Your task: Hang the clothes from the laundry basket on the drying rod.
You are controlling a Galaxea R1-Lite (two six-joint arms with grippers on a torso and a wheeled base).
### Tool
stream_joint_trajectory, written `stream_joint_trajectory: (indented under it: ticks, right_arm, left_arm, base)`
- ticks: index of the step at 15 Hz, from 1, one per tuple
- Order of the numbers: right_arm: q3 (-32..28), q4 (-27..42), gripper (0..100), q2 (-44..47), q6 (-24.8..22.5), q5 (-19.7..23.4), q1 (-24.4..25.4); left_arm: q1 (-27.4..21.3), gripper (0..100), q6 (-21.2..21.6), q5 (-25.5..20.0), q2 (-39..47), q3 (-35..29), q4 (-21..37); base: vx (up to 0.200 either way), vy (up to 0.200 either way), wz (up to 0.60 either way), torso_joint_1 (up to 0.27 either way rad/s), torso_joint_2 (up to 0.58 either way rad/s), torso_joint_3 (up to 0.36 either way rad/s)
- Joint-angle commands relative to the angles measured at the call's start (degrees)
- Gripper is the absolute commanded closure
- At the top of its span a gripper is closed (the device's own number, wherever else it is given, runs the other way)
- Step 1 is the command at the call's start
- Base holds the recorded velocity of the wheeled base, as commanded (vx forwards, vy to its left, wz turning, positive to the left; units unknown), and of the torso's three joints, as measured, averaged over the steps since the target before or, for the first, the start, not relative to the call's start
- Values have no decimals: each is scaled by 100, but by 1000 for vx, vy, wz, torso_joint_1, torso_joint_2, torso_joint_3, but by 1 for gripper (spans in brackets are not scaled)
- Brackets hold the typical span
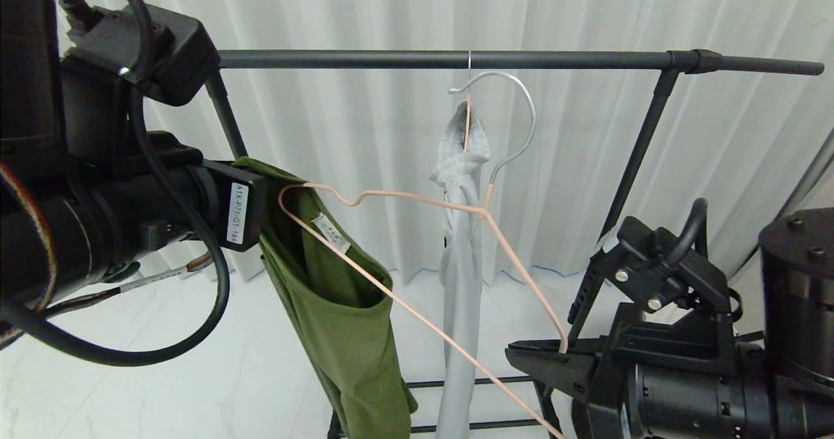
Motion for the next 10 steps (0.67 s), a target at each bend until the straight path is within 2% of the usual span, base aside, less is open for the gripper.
stream_joint_trajectory:
  ticks: [1, 6, 10]
  right_arm:
    - [-5, -155, 100, 166, 17, -90, 1]
    - [-14, -269, 100, 254, 8, -11, 239]
    - [-49, -296, 100, 456, 26, -28, 239]
  left_arm:
    - [-268, 100, -152, 89, 2, 11, -1]
    - [-540, 100, -240, 124, 19, -6, -1]
    - [-1076, 100, -302, 124, -42, -85, -1]
  base:
    - [0, 0, 0, 0, 0, 0]
    - [0, 0, 0, 0, 0, 0]
    - [0, 0, 0, 0, 0, 0]
